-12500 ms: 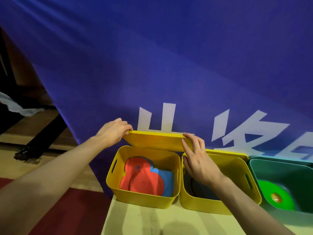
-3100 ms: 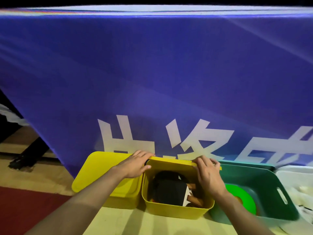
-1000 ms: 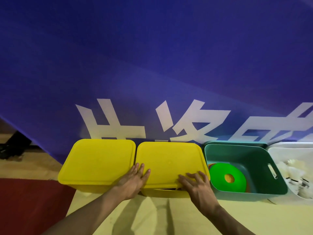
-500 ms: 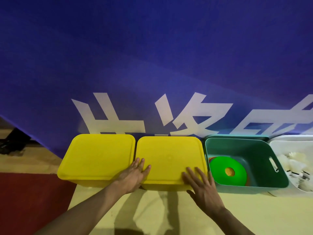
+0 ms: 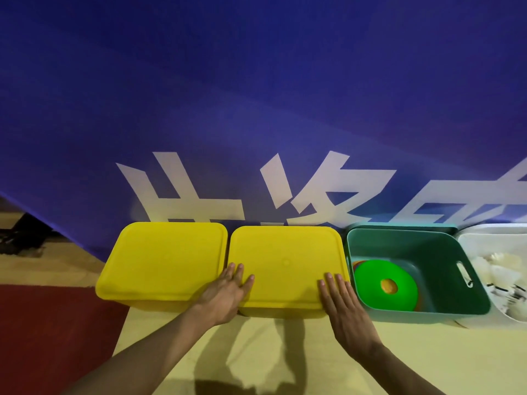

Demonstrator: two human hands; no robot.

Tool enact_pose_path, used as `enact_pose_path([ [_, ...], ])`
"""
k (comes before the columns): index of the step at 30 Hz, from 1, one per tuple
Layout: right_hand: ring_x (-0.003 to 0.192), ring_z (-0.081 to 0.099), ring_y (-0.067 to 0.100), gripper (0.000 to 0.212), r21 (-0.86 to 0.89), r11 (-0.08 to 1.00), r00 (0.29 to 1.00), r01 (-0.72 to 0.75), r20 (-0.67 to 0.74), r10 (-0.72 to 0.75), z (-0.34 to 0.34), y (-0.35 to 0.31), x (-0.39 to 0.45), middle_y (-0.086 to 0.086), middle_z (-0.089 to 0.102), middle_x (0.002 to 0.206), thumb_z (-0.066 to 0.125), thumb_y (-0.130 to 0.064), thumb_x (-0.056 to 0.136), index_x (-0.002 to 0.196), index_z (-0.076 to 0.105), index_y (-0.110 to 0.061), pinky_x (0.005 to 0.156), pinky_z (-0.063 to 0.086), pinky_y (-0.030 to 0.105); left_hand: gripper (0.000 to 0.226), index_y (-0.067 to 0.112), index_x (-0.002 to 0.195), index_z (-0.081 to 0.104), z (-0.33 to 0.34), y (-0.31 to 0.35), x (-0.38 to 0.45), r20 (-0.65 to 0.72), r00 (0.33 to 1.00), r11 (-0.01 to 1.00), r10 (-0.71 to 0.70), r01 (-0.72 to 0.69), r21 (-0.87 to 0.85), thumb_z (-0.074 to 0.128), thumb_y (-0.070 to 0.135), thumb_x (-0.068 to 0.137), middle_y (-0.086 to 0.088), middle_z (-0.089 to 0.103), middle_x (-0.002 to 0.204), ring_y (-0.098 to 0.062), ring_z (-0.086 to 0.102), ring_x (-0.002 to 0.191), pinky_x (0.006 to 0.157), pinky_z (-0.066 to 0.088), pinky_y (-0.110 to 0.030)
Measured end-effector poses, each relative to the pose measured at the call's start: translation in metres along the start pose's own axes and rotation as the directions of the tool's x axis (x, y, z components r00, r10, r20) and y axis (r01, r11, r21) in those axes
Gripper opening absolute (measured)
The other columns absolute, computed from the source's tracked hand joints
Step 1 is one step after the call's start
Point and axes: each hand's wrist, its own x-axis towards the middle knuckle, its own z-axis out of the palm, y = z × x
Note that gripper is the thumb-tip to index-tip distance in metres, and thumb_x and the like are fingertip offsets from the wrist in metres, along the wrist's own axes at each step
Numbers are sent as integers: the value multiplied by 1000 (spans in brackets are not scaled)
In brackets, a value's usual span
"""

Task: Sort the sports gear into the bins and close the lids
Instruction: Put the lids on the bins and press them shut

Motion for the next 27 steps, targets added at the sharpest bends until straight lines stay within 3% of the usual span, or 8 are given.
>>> enact_pose_path([
  [7, 154, 8, 42, 69, -4, 1000, 999, 26, -27, -26, 3, 4, 2, 21, 8, 168, 41, -8, 97, 161, 14, -7, 120, 18, 55, 79, 21, 162, -12, 3, 1, 0, -2, 1000, 1000, 5, -5, 31, 44, 31, 108, -22, -16, 167, -44, -12, 154, 127, 9, -50],
  [10, 154, 7, 43, 71, -2, 1000, 1000, 25, 13, -25, 2, 5, 3, 21, 7, 168, 45, -11, 98, 161, 13, -6, 120, 18, 56, 79, 18, 159, -22, 10, 0, -4, -40, 999, 997, 10, -7, 74, 38, 35, 110, -26, -22, 163, -46, -19, 151, 125, 0, -51],
  [14, 155, 2, 42, 69, 15, 1000, 998, -18, 60, 17, -3, -2, 2, 20, 3, 168, 44, -15, 101, 161, 10, -6, 121, 20, 57, 87, 12, 152, -35, 27, 7, -13, -187, 982, 999, -25, 31, 28, 40, 17, 108, -30, -33, 158, -46, -33, 144, 117, -19, -50],
  [18, 154, 0, 44, 70, -7, 1000, 992, 5, 130, -4, -9, 4, 13, 18, -1, 169, 39, -37, 107, 162, 4, -12, 123, 20, 57, 74, 7, 153, -31, 22, 18, -22, -188, 982, 1000, -6, 10, 18, 18, 1, 98, -29, -40, 154, -47, -33, 144, 122, -15, -51],
  [21, 152, 6, 46, 93, -23, 1000, 984, -2, 176, 6, -16, 7, 27, 21, 2, 168, 62, -46, 95, 163, 7, -15, 121, 22, 57, 74, 10, 154, -30, 18, 15, -23, -176, 984, 999, 35, -32, 17, 6, 2, 90, -24, -41, 155, -45, -34, 145, 124, -12, -51],
  [24, 152, 6, 47, 115, 1, 1000, 976, -20, 217, 20, -15, 2, 35, 23, 4, 167, 77, -53, 80, 163, 8, -13, 120, 21, 61, 77, 12, 154, -31, 19, 14, -22, -161, 987, 1000, 22, -20, 15, 21, -3, 99, -23, -42, 156, -42, -36, 145, 124, -14, -50],
  [27, 153, 1, 47, 117, 30, 999, 973, -43, 228, 35, -13, 0, 37, 23, 1, 168, 79, -52, 78, 163, 8, -13, 121, 15, 61, 78, 12, 153, -33, 16, 14, -17, -134, 991, 998, 13, -6, 57, 25, -1, 102, -23, -43, 155, -42, -36, 145, 123, -14, -50],
])
